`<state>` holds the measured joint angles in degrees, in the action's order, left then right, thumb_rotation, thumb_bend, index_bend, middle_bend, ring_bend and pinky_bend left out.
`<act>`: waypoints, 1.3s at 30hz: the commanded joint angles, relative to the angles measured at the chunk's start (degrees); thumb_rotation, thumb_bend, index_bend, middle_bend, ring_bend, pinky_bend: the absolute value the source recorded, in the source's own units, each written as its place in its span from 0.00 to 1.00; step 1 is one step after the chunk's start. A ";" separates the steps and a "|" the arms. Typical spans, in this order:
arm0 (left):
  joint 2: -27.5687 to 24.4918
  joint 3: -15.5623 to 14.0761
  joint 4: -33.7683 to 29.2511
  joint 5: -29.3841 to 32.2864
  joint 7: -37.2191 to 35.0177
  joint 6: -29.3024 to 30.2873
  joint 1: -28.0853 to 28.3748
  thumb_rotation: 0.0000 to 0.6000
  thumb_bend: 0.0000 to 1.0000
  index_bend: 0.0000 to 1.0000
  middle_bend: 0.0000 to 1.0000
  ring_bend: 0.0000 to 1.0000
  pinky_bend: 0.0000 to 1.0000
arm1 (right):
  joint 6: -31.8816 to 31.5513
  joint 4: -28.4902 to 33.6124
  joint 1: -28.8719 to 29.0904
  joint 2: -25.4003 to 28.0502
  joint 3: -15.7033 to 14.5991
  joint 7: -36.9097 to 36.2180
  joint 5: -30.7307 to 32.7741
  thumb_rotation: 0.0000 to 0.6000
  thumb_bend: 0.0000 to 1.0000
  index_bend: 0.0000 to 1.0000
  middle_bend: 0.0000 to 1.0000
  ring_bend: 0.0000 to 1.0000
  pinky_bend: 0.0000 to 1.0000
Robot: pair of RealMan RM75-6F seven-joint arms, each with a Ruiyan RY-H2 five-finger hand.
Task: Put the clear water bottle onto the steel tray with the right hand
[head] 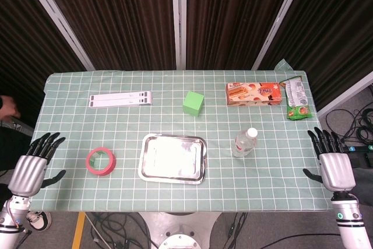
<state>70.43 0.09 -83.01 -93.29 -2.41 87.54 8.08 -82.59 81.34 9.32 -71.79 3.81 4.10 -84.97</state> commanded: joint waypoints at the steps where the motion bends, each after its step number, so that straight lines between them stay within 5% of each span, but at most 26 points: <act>1: -0.04 -0.07 -0.16 -0.12 0.14 0.01 0.01 1.00 0.21 0.18 0.19 0.10 0.17 | 0.05 0.05 -0.04 0.10 -0.05 -0.13 -0.12 1.00 0.00 0.00 0.03 0.00 0.00; 13: -1.13 -0.18 -1.85 -0.46 0.48 0.02 0.08 1.00 0.21 0.18 0.19 0.10 0.17 | 3.57 4.18 0.12 2.19 0.40 -11.34 1.91 1.00 0.00 0.00 0.06 0.00 0.00; 18: -0.99 -0.08 -1.52 -0.01 -0.39 -0.50 0.25 1.00 0.21 0.18 0.19 0.10 0.17 | 8.00 3.68 1.77 1.39 0.81 -36.83 0.66 1.00 0.00 0.00 0.07 0.00 0.00; 21: -0.42 -0.13 -0.72 0.07 -0.98 -0.88 0.41 1.00 0.21 0.18 0.19 0.10 0.17 | 9.84 -1.24 3.83 -1.30 1.67 -57.08 -1.14 1.00 0.00 0.00 0.07 0.00 0.00; 23: -0.07 -0.21 -0.32 -0.05 -1.16 -1.05 0.52 1.00 0.21 0.18 0.19 0.10 0.17 | 12.40 -5.63 5.77 -3.79 2.02 -63.97 -1.25 1.00 0.00 0.00 0.07 0.00 0.00; 27: 0.10 -0.07 0.11 -0.18 -1.38 -0.83 0.63 1.00 0.21 0.18 0.19 0.10 0.17 | 14.99 -12.30 8.96 -9.18 1.20 -66.16 -3.44 1.00 0.00 0.00 0.07 0.00 0.00; 39: -0.30 -0.01 1.07 0.37 -2.30 -0.64 0.37 1.00 0.21 0.18 0.19 0.10 0.17 | 18.76 -17.47 15.45 -17.77 1.26 -67.77 -4.87 1.00 0.00 0.00 0.07 0.00 0.00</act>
<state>70.12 0.09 -81.96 -92.92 -4.68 86.90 8.46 -64.15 64.17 24.25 -89.06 5.03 -63.88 -89.58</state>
